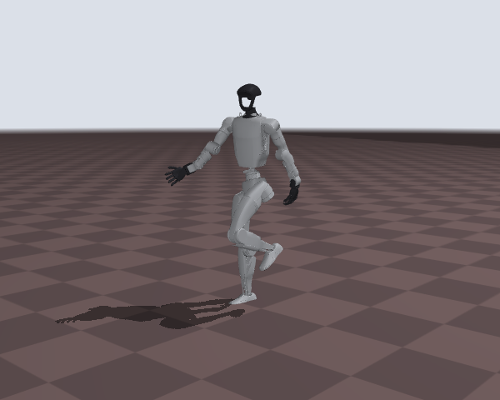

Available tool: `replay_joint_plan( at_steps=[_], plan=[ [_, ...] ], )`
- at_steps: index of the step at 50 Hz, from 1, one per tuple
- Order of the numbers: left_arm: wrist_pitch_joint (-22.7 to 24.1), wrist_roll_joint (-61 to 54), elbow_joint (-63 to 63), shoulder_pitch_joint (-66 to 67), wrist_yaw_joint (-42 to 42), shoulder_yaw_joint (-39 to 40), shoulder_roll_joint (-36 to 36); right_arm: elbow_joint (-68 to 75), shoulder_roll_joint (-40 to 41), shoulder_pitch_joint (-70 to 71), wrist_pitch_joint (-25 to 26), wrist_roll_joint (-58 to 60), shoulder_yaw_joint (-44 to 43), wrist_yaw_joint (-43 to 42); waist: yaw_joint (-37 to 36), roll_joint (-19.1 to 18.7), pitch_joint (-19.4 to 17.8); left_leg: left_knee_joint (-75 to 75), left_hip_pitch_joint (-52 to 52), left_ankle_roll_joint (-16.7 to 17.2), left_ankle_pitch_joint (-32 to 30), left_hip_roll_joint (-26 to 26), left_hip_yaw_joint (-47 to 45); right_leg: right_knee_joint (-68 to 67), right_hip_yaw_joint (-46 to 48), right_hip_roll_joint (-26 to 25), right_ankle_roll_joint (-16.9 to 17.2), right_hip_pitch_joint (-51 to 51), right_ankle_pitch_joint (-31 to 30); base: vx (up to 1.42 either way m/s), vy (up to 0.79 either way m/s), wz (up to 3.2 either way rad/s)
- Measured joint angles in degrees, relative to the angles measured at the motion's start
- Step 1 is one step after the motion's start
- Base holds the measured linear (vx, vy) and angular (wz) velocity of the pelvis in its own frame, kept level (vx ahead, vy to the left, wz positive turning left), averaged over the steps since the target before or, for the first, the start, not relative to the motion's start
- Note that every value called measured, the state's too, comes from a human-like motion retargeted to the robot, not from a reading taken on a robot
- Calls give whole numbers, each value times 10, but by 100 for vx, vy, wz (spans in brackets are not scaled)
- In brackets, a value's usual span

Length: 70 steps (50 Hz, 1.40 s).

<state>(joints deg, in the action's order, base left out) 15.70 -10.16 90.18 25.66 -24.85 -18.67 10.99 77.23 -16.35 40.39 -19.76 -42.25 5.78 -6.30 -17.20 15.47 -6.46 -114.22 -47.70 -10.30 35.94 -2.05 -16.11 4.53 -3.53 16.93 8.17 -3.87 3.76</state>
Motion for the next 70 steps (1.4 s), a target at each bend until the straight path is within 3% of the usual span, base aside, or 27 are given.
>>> replay_joint_plan(
  at_steps=[3, 6, 9, 12, 15, 18, 20, 24, 30, 35, 40, 41, 43, 45, 46, 49, 53, 57, 60, 64, 67, 70],
  plan=[
    [-7, 0, 22, -88, 32, 11, 2, -5, 29, -20, 9, 38, 13, 0, 10, -3, 19, 206, 111, 22, -40, 3, 4, -30, -26, -15, 5, 22, 18, 5, 4, -66],
    [-22, 7, 41, -207, 95, 37, 9, 2, 64, -81, 35, 81, 17, 5, 12, -12, 17, 568, 308, 58, -114, 11, -22, -70, -61, -37, 13, 29, 27, 12, 7, -101],
    [-10, -10, 42, -361, 190, 79, 24, 21, 81, -171, 42, 118, 13, 11, 47, -60, -8, 962, 537, 89, -204, 18, -54, -112, -57, -84, 8, 7, 37, 9, 21, -10],
    [2, -40, 23, -516, 198, 96, 48, 66, 72, -297, 55, 174, 7, 63, 140, -120, 6, 1114, 605, 132, -204, -9, -31, -253, 4, -137, -23, 76, 24, -12, 25, 151],
    [-31, 11, 4, -702, 174, 102, 105, 126, 55, -421, 104, 236, -2, 144, 203, -156, 8, 1192, 620, 169, -232, -43, -11, -594, 74, -148, -35, 278, -28, -15, 10, 113],
    [-53, 20, -29, -875, 175, 90, 166, 176, 45, -534, 138, 265, -9, 186, 235, -166, -16, 1192, 631, 162, -231, -60, 3, -883, 123, -97, -73, 422, 50, -5, 7, 54],
    [-60, 3, -47, -981, 174, 67, 203, 190, 42, -594, 149, 263, -7, 207, 244, -171, -17, 1192, 619, 146, -236, -63, 3, -1033, 118, -89, -85, 517, 95, -5, 7, -9],
    [-51, -39, -64, -1122, 178, -4, 260, 178, 41, -692, 152, 216, -2, 250, 252, -190, -11, 1192, 608, 127, -250, -83, -9, -1184, 107, -148, -83, 621, 76, 2, 2, -33],
    [-61, -27, -43, -1209, 172, -49, 272, 186, 58, -731, 169, 210, 9, 272, 252, -187, 5, 1192, 609, 127, -252, -75, -8, -1200, 97, -159, -85, 600, 67, 6, 1, 0],
    [-60, -16, -52, -1103, 155, 2, 207, 189, 92, -646, 173, 200, 17, 259, 230, -168, 26, 1192, 610, 127, -240, -46, 20, -986, 90, -129, -68, 447, 54, 7, -2, 44],
    [-45, -25, -71, -863, 150, 59, 96, 197, 88, -455, 159, 204, 10, 182, 164, -140, 7, 1189, 651, 119, -239, -3, 42, -462, 122, -92, -55, 130, 41, 10, -9, 15],
    [-43, -21, -65, -810, 150, 61, 77, 199, 80, -402, 154, 195, 7, 157, 134, -130, -2, 1168, 651, 114, -235, 8, 36, -355, 120, -89, -45, 64, 64, 7, -20, -98],
    [-39, 20, -39, -699, 141, 58, 48, 199, 61, -290, 143, 166, 4, 115, 68, -103, -18, 1091, 629, 104, -231, 30, 11, -179, 102, -75, -23, -39, 86, 0, -28, -158],
    [-57, 101, 1, -575, 102, 54, 30, 193, 33, -170, 149, 145, -11, 92, 14, -68, -23, 874, 513, 109, -221, 27, -25, -54, 82, -48, -9, -88, 52, -11, -30, -139],
    [-64, 102, 19, -507, 85, 53, 21, 182, 13, -109, 151, 146, -33, 77, 5, -64, -10, 717, 411, 115, -214, -3, -23, -19, 77, -49, -12, -84, 33, -16, -22, -73],
    [-58, 41, 55, -296, 71, 54, -5, 132, -39, 67, 125, 105, -79, 23, -12, -60, -8, 350, 188, 109, -151, -64, -7, 5, 62, -46, -4, -76, 20, -9, -9, -45],
    [-36, -79, 46, -37, 5, 24, -37, 87, -88, 292, 53, -24, -38, -27, -27, -47, -16, 28, 3, 53, -65, -149, -27, 5, 44, -36, -11, -54, 8, -4, -7, -29],
    [-54, -90, 22, 147, -63, -3, -27, 92, -144, 445, 33, -79, 40, -34, -48, -28, -13, -120, -124, 39, -53, -137, -19, 5, 39, -21, -11, -24, -10, -1, -2, 11],
    [-69, -70, 14, 210, -73, 9, -5, 104, -175, 501, 40, -82, 73, -36, -47, -26, -5, -149, -163, 37, -60, -100, -7, 5, 50, -20, -6, -14, -18, 1, 0, 51],
    [-73, -56, 3, 190, -66, 6, 9, 105, -172, 487, 36, -83, 73, -42, -20, -29, 17, -91, -138, 40, -77, -59, 12, 5, 65, -30, -4, -5, -16, 0, 0, 49],
    [-65, -38, 5, 117, -50, -14, 2, 90, -137, 414, 29, -65, 39, -40, 2, -34, 36, 32, -53, 53, -94, -38, 20, 5, 64, -39, -5, -2, -10, 1, 1, -10],
    [-49, -19, 24, -8, -17, -33, -11, 55, -81, 285, 23, -30, -8, -37, 5, -36, 34, 255, 110, 66, -105, -20, 4, 5, 43, -40, 1, -17, -1, 6, 5, -73]
  ],
)
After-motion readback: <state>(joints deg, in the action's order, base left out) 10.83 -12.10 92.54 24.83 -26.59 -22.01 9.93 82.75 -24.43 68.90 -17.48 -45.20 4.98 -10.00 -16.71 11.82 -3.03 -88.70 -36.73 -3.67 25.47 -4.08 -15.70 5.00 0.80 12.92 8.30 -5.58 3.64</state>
